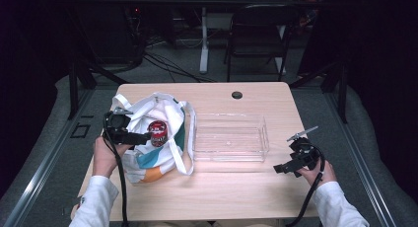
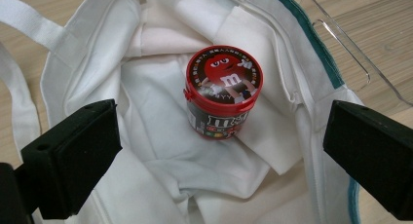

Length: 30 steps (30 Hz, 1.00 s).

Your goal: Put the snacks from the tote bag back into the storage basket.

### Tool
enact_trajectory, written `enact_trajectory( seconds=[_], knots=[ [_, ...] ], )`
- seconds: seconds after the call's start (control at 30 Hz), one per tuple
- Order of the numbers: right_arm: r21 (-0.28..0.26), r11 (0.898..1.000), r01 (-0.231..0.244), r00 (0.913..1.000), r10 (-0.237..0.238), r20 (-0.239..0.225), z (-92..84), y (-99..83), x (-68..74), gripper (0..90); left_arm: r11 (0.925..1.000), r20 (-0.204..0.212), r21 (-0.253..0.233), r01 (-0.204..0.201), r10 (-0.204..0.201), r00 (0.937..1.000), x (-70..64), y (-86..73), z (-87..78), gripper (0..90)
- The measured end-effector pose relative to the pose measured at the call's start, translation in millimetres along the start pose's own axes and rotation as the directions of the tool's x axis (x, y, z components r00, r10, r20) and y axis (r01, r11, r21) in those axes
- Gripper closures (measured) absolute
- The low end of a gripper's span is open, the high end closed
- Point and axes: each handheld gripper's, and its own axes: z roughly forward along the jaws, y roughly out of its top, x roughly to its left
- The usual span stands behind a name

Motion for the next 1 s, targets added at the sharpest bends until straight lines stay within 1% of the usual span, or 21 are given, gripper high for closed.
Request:
enact_trajectory(
  seconds=[0.07, 0.1, 0.13, 0.2, 0.23, 0.33, 0.37, 0.4, 0.43, 0.47, 0.5, 0.57, 0.67, 0.7, 0.73, 0.77, 0.83, 0.9, 0.97, 1.0],
  knots=[
    [0.001, 1.0, 0.002, 1.0, -0.002, -0.001, 0.2, 0.1, -0.1, 4.1, 0.9999, -0.006, 0.007, -0.008, 0.008, 0.9999, -0.3, 2.1, 2.6, 0.4],
    [0.001, 1.0, 0.002, 1.0, -0.002, -0.001, 0.2, 0.1, -0.1, 4.1, 1.0, -0.005, 0.006, -0.002, 0.002, 1.0, -0.6, 2.7, 4.1, 0.4],
    [0.001, 1.0, 0.002, 1.0, -0.002, -0.002, 0.2, 0.1, 0.0, 4.1, 1.0, -0.017, -0.004, 0.002, -0.002, 0.9999, -1.2, 3.2, 6.8, 0.5],
    [0.001, 1.0, 0.001, 1.0, -0.001, -0.002, 0.1, 0.1, 0.2, 4.1, 0.9999, -0.005, 0.013, -0.007, 0.007, 1.0, -0.5, 6.0, 9.6, 0.7],
    [0.004, 1.0, 0.005, 1.0, -0.005, 0.001, -0.1, 0.1, 0.0, 4.2, 1.0, -0.012, 0.006, -0.005, 0.006, 0.9999, -1.3, 7.7, 12.1, 0.9],
    [0.001, 1.0, 0.003, 1.0, -0.003, 0.004, 0.1, 0.0, 0.3, 4.2, 0.9999, -0.004, 0.013, -0.011, 0.011, 0.9999, -2.7, 12.1, 16.8, 1.0],
    [0.002, 1.0, 0.003, 1.0, -0.003, -0.003, 0.2, 0.1, 0.1, 4.2, 0.9999, -0.002, 0.011, -0.009, 0.009, 1.0, -4.2, 13.6, 19.2, 1.3],
    [0.001, 1.0, 0.002, 1.0, -0.002, -0.004, 0.3, 0.1, 0.1, 4.2, 0.9999, -0.007, 0.01, -0.013, 0.013, 0.9999, -5.3, 14.7, 21.3, 1.4],
    [0.001, 1.0, 0.002, 1.0, -0.002, -0.004, 0.3, 0.1, 0.1, 4.2, 0.9995, -0.007, 0.019, -0.024, 0.024, 0.9997, -5.7, 16.2, 23.0, 1.4],
    [0.003, 1.0, 0.003, 1.0, -0.003, -0.003, 0.3, 0.2, 0.1, 4.3, 0.9994, -0.003, 0.027, -0.021, 0.021, 0.9998, -7.0, 18.3, 28.1, 1.6],
    [0.002, 1.0, 0.003, 1.0, -0.003, 0.001, 0.3, 0.2, 0.3, 4.3, 0.9994, -0.003, 0.027, -0.021, 0.021, 0.9998, -7.0, 18.3, 28.1, 1.8],
    [0.005, 1.0, 0.003, 1.0, -0.003, -0.001, -0.1, 0.3, 0.5, 4.3, 0.9985, -0.001, 0.05, -0.024, 0.024, 0.9997, -7.3, 20.7, 34.6, 2.3],
    [0.003, 1.0, 0.004, 1.0, -0.004, -0.001, -0.1, 0.2, 0.3, 4.3, 0.9981, -0.003, 0.058, -0.02, 0.02, 0.9998, -7.4, 22.1, 38.9, 2.4],
    [0.0, 1.0, 0.002, 1.0, -0.002, -0.005, 0.1, 0.1, 0.4, 4.3, 0.9969, 0.004, 0.075, -0.026, 0.026, 0.9997, -6.7, 23.4, 40.9, 2.4],
    [0.001, 1.0, 0.003, 1.0, -0.003, -0.004, 0.0, 0.1, 0.2, 4.3, 0.9967, -0.004, 0.077, -0.027, 0.028, 0.9996, -6.8, 23.8, 43.5, 2.4],
    [0.0, 1.0, 0.002, 1.0, -0.002, -0.006, 0.0, 0.0, 0.2, 4.3, 0.9952, 0.008, 0.093, -0.03, 0.03, 0.9995, -6.1, 24.7, 45.2, 2.4],
    [-0.002, 1.0, 0.0, 1.0, 0.0, -0.003, 0.0, -0.2, 0.3, 4.3, 0.9941, 0.002, 0.104, -0.032, 0.032, 0.9995, -6.7, 25.9, 49.5, 2.5],
    [-0.001, 1.0, 0.0, 1.0, 0.0, -0.004, 0.0, -0.2, 0.3, 4.4, 0.9928, 0.004, 0.115, -0.036, 0.036, 0.9994, -7.3, 27.2, 53.0, 2.5],
    [-0.001, 1.0, 0.0, 0.9999, 0.0, -0.011, 0.4, -0.1, 0.4, 4.3, 0.9911, -0.01, 0.125, -0.046, 0.047, 0.9988, -8.7, 28.5, 57.3, 2.8],
    [-0.005, 1.0, -0.003, 0.9999, 0.003, -0.01, 0.6, -0.1, 0.7, 4.4, 0.9902, -0.007, 0.132, -0.048, 0.049, 0.9988, -9.4, 29.0, 59.9, 2.9]
  ],
)
